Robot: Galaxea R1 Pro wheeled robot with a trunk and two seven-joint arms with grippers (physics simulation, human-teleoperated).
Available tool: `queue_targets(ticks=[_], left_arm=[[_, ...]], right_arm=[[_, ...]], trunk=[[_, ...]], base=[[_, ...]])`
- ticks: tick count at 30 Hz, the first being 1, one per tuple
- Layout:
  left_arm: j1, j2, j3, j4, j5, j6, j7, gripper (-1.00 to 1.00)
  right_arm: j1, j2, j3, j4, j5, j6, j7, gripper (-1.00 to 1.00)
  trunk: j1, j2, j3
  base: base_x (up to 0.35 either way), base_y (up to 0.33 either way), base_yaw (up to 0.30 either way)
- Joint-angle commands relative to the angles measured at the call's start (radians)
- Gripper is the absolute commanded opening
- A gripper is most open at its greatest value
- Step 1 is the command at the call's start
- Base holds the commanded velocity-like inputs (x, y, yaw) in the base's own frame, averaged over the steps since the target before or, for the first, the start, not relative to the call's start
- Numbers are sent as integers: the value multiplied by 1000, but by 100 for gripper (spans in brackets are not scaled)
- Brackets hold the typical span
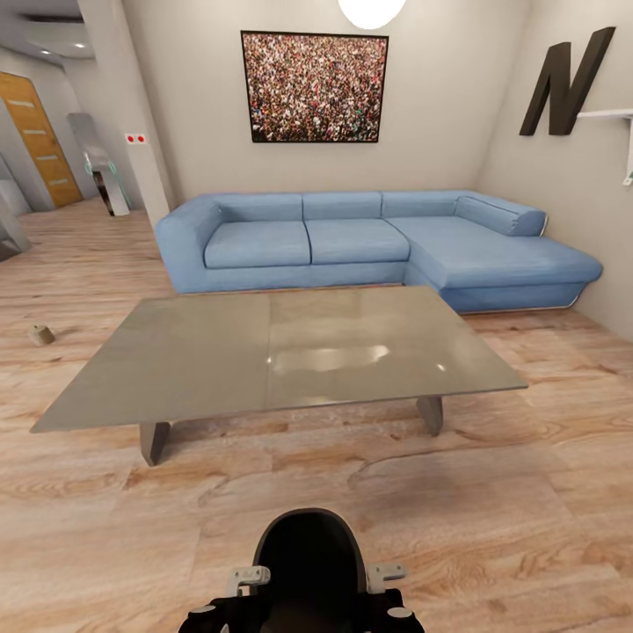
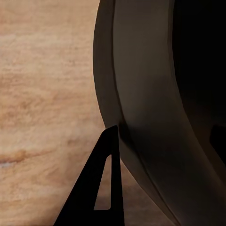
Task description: Place each of the two pumpkins and all three candles from the living room inside a cabinet in the living room (use any cabinet), then make sure every cabinet is closed, and position the cauldron so it is next to a table in the living room.
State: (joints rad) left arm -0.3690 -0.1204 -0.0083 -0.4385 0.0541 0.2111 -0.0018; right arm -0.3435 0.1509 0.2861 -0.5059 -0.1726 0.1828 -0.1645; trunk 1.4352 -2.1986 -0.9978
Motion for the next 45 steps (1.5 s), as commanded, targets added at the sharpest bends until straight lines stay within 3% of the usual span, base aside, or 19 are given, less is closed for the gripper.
queue_targets(ticks=[1,45], left_arm=[[1,8,-7,-3,18,7,-3,-100],[1,7,-7,-3,18,6,-3,-100]], right_arm=[[-2,-2,2,-29,-70,4,73,-100],[-2,-2,2,-29,-70,4,71,-100]], trunk=[[0,0,-1],[0,0,6]], base=[[61,0,0],[121,0,0]])
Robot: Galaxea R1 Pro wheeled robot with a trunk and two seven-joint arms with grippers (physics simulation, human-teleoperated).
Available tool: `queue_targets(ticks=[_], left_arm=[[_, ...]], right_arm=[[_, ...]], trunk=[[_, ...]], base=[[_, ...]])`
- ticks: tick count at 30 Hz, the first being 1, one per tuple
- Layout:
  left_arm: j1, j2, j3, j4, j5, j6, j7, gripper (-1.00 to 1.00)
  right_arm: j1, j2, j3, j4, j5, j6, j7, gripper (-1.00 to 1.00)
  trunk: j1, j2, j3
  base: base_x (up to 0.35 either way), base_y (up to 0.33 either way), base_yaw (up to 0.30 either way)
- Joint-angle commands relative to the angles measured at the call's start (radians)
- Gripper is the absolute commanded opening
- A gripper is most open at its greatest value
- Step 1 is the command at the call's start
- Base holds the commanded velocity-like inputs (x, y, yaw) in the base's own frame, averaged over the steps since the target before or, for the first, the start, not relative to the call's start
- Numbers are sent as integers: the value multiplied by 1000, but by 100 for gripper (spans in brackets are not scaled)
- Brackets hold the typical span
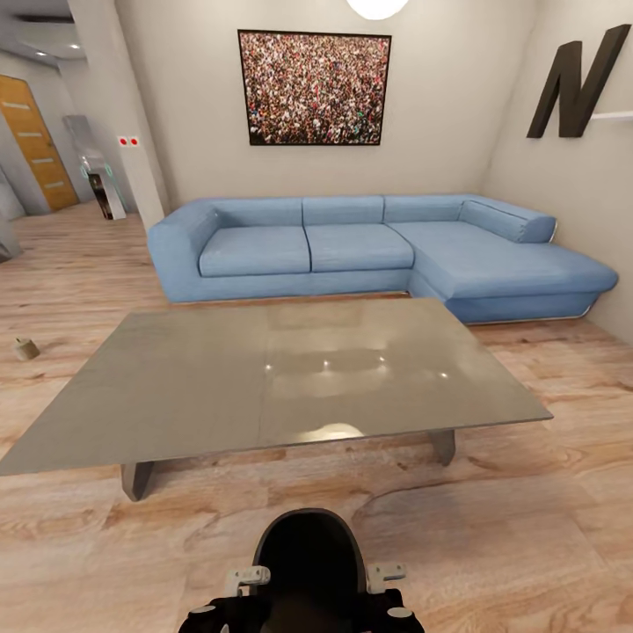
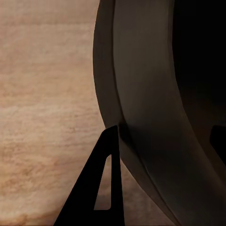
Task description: Place each of the two pumpkins and all three candles from the living room inside a cabinet in the living room (use any cabinet), then make sure every cabinet is closed, and position the cauldron so it is next to a table in the living room.
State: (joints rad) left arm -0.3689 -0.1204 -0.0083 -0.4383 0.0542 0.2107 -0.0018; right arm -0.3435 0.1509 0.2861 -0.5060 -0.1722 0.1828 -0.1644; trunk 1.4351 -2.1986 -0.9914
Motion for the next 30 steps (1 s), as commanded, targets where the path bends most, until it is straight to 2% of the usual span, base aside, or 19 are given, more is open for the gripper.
queue_targets(ticks=[1,30], left_arm=[[1,7,-7,-4,18,7,-3,-100],[1,8,-7,-4,17,6,-3,-100]], right_arm=[[-2,-2,2,-29,-70,4,71,-100],[-2,-2,2,-29,-70,4,71,-100]], trunk=[[0,0,-1],[0,0,-1]], base=[[142,0,0],[136,0,0]])
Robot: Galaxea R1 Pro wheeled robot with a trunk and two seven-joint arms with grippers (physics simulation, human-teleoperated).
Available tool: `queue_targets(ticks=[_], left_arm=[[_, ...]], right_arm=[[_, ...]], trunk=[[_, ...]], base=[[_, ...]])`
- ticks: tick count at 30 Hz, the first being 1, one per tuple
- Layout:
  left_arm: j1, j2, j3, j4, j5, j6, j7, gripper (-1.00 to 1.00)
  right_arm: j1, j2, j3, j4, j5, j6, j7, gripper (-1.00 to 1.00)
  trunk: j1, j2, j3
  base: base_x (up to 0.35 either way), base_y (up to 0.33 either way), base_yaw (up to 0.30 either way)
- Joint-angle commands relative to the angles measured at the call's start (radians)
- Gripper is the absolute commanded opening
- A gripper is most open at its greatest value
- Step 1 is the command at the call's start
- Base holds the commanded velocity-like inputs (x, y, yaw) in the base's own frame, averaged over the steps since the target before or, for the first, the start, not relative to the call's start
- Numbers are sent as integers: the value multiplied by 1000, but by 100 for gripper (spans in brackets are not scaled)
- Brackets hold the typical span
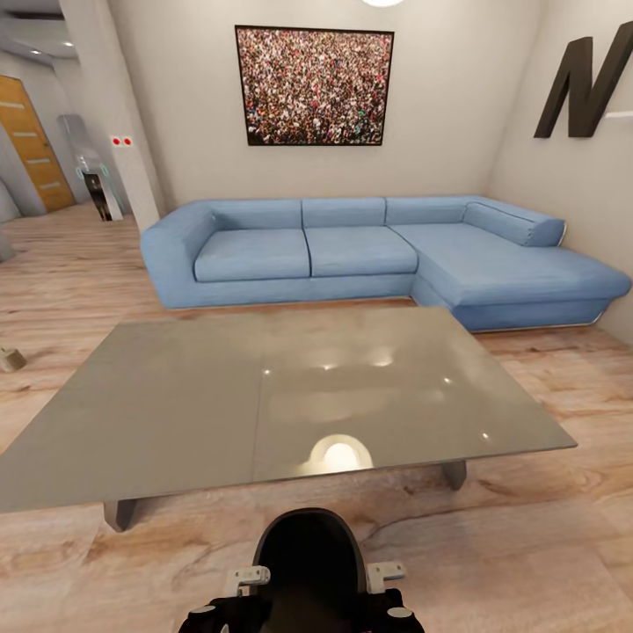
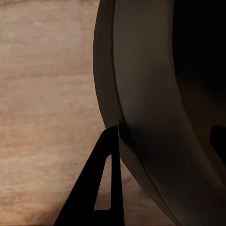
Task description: Place each of the two pumpkins and all three candles from the living room inside a cabinet in the living room (use any cabinet), then make sure every cabinet is closed, and position the cauldron so it is next to a table in the living room.
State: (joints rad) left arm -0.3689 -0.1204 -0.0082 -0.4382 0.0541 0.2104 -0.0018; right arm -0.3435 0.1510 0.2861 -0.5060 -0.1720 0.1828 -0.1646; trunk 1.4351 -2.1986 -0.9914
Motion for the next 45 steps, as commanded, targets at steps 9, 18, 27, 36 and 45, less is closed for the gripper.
queue_targets(ticks=[9,18,27,36,45], left_arm=[[1,7,-7,-4,18,6,-3,-100],[1,7,-7,-4,17,6,-3,-100],[1,7,-7,-4,17,7,-1,-100],[1,8,-7,-4,17,6,-1,-100],[1,7,-7,-4,18,6,-2,-100]], right_arm=[[-2,-2,2,-29,-70,4,71,-100],[-2,-2,2,-29,-70,4,71,-100],[-2,-2,2,-29,-70,4,71,-100],[-2,-2,2,-29,-70,4,71,-100],[-2,-2,2,-29,-70,4,71,-100]], trunk=[[0,0,-1],[0,0,-1],[0,0,-1],[15,-28,-13],[50,-91,-42]], base=[[113,0,0],[103,0,0],[14,0,0],[0,0,0],[0,0,0]])
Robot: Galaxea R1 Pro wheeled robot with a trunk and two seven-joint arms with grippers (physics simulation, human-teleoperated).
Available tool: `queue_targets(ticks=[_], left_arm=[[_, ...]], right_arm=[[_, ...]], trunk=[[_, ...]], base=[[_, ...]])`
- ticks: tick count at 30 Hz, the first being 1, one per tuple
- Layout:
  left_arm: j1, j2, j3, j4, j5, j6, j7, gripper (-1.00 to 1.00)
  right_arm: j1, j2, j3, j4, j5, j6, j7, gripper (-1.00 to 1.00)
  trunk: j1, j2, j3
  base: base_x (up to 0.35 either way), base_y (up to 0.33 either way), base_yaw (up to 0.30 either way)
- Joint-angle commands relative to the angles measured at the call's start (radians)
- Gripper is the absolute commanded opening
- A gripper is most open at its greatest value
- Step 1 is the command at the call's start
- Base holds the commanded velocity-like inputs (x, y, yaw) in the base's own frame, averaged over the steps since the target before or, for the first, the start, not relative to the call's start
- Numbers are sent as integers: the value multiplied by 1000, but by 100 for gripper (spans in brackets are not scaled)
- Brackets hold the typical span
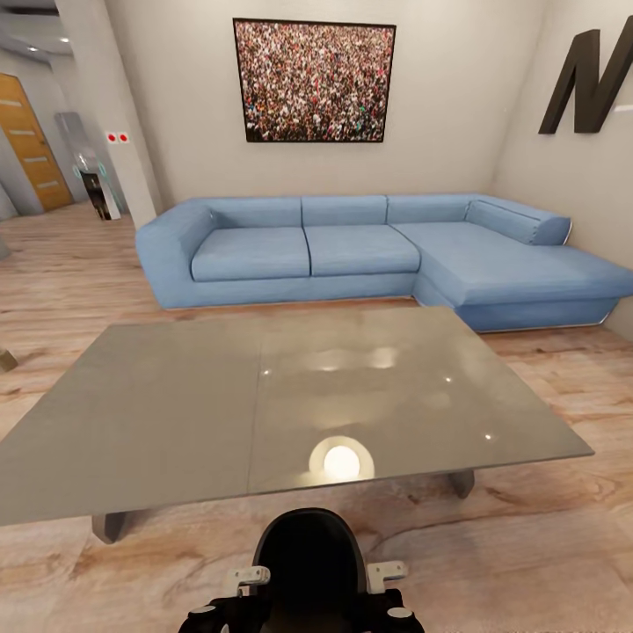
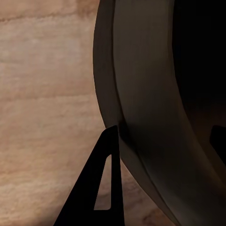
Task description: Place each of the two pumpkins and all three candles from the living room inside a cabinet in the living room (use any cabinet), then make sure every cabinet is closed, and position the cauldron so it is next to a table in the living room.
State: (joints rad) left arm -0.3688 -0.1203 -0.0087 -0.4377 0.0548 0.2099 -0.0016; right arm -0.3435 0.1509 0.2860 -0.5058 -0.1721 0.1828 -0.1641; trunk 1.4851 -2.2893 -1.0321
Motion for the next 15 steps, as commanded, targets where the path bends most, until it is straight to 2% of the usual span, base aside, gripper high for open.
queue_targets(ticks=[1,15], left_arm=[[1,7,-7,-4,17,7,-3,-100],[1,7,-7,-4,17,6,-3,-100]], right_arm=[[-2,-2,2,-30,-70,4,71,-100],[-2,-1,4,-30,-69,3,70,-100]], trunk=[[4,-8,-4],[57,-106,-48]], base=[[0,0,0],[0,0,0]])
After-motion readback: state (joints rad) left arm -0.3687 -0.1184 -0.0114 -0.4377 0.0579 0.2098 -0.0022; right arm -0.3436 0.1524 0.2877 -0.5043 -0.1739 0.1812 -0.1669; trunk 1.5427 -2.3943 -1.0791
